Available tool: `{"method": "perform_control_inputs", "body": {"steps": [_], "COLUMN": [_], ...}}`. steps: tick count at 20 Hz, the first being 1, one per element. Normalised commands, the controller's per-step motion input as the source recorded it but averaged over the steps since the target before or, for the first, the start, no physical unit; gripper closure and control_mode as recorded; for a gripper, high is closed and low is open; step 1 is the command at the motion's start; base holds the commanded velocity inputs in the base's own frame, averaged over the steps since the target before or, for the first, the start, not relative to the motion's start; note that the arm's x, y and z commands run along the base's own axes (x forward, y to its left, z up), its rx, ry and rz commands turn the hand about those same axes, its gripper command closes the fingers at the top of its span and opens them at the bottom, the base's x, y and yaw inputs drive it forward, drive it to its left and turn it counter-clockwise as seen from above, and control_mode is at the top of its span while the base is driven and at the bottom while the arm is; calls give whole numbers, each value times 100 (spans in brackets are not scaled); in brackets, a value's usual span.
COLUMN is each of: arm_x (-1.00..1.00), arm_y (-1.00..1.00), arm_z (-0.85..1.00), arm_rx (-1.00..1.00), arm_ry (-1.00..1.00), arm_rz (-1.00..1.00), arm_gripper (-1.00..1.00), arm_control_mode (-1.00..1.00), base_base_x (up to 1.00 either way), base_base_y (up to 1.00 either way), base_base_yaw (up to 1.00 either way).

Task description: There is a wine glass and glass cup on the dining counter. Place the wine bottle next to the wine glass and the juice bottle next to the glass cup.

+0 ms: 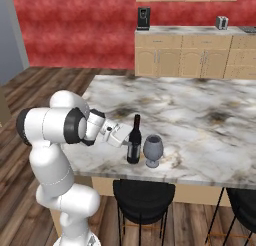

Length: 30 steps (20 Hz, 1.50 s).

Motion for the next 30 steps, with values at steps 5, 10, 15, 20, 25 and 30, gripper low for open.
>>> {"method": "perform_control_inputs", "body": {"steps": [5,10,15,20,25,30], "arm_x": [0,0,0,0,0,-5], "arm_y": [12,14,17,21,34,38], "arm_z": [-42,-42,-39,-31,-26,-31], "arm_rx": [-6,-5,-4,-7,-12,-12], "arm_ry": [-20,-20,-18,-22,-25,-23], "arm_rz": [-6,-9,-10,-10,-10,-10], "arm_gripper": [100,100,-100,-100,-100,-100], "arm_control_mode": [-100,-100,-100,-100,-100,-100], "base_base_x": [0,0,0,0,0,0], "base_base_y": [0,0,0,0,0,0], "base_base_yaw": [0,0,0,0,0,0]}}
